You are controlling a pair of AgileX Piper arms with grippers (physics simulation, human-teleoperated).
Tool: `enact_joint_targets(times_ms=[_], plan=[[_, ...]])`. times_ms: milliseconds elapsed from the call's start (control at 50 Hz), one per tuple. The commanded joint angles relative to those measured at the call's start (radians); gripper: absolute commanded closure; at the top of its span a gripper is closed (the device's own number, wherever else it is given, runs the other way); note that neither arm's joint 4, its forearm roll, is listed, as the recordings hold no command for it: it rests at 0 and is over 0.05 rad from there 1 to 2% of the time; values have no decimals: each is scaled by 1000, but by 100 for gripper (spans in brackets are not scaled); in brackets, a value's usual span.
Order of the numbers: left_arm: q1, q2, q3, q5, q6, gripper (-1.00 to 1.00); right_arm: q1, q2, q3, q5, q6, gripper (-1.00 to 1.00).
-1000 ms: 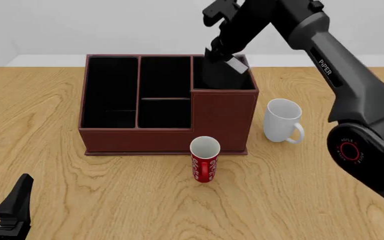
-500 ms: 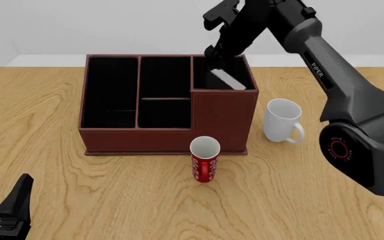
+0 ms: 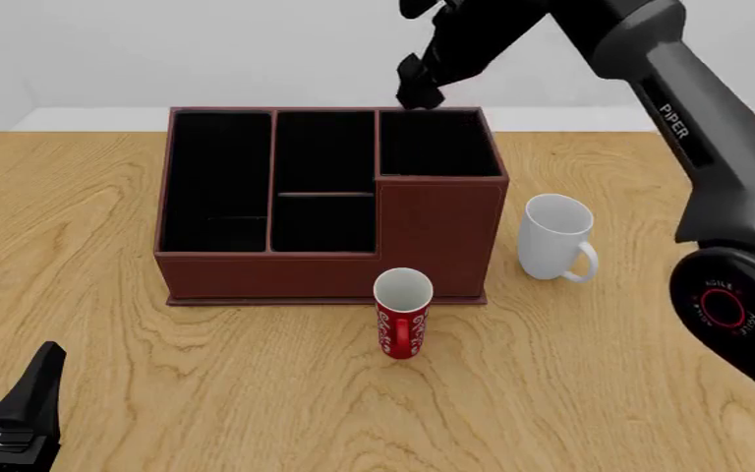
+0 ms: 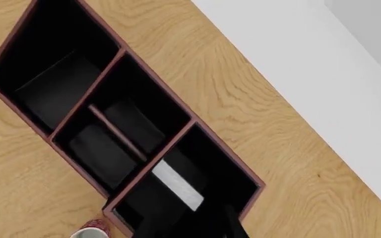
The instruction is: Pick up the book and place it in the right compartment of the caddy.
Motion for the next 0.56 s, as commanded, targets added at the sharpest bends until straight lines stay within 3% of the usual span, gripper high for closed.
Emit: enact_joint_targets(times_ms=[20, 60, 80, 140, 180, 280, 300, 340, 380, 460, 480, 520, 560], plan=[[0, 0, 0, 0, 0, -100, 50, -110, -4, 0, 14, -100], [0, 0, 0, 0, 0, -100, 50, -122, -3, 0, -19, -100], [0, 0, 0, 0, 0, -100, 56, -130, 1, 0, 5, -100], [0, 0, 0, 0, 0, -100, 52, -144, 17, 0, -10, -100], [0, 0, 0, 0, 0, -100, 53, -152, -1, 0, 14, -100], [0, 0, 0, 0, 0, -100, 22, -183, 14, -10, -23, -100], [0, 0, 0, 0, 0, -100, 34, -223, 68, -40, 0, -100], [0, 0, 0, 0, 0, -100, 8, -274, 175, -109, -37, -100], [0, 0, 0, 0, 0, -100, 14, -342, 289, -170, -37, -100], [0, 0, 0, 0, 0, -100, 2, -422, 416, -261, -38, -100], [0, 0, 0, 0, 0, -100, -4, -462, 495, -316, -69, -100], [0, 0, 0, 0, 0, -100, -2, -499, 551, -363, -58, -100], [0, 0, 0, 0, 0, -100, -6, -570, 678, -467, -99, -100]])
